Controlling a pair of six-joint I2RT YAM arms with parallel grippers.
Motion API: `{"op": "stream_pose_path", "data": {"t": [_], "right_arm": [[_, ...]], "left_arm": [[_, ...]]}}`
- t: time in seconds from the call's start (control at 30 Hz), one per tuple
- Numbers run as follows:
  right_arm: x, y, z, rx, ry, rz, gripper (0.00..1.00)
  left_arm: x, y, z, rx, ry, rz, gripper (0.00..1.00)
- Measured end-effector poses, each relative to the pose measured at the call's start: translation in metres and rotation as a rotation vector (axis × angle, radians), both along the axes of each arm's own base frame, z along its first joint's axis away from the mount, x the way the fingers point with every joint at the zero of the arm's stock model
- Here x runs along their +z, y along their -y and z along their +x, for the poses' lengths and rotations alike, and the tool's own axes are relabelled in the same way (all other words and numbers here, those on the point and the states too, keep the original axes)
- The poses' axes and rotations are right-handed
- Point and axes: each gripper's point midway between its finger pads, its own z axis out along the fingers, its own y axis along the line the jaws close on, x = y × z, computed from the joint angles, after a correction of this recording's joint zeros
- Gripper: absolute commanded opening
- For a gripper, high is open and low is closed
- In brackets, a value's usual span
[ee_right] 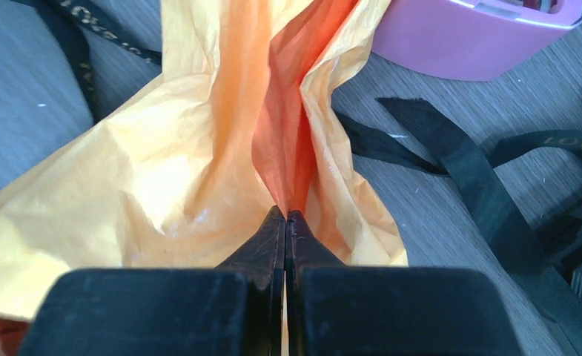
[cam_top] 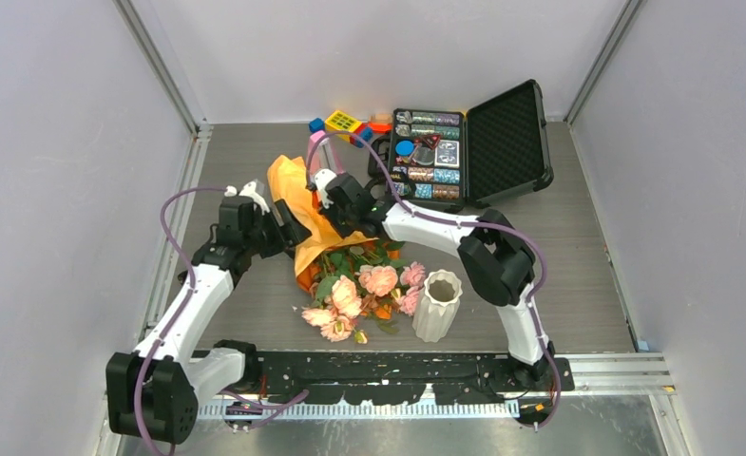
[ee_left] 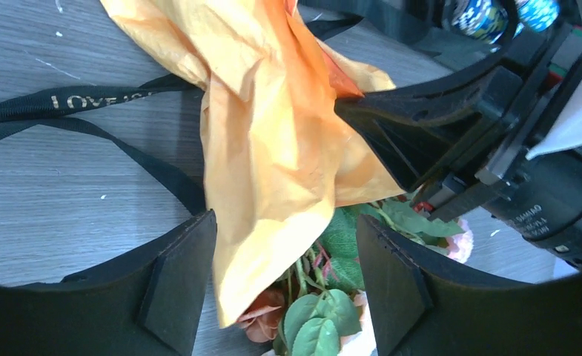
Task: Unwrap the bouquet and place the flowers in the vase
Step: Unfold the wrapping paper at the center of the board.
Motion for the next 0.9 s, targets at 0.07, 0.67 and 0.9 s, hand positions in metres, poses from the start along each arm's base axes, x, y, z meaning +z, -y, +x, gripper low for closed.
{"op": "stream_pose_path", "data": {"t": [0.07, 0.67, 0.9], "right_arm": [[0.01, 0.0, -0.005, 0.007, -0.005, 0.027, 0.0], [0.098, -0.022, -0.05, 0.128, -0.092, 0.326, 0.0], [0.099, -0.032, -0.066, 0.181, -0.12, 0.341, 0.0]], "left_arm": [[0.008, 0.001, 0.001, 0.008, 0.014, -0.014, 0.73], [0.075, -0.021, 0.041, 0.133, 0.153, -0.295, 0.77], [0.082, -0.018, 0.058, 0.091, 0.135, -0.327, 0.77]]}}
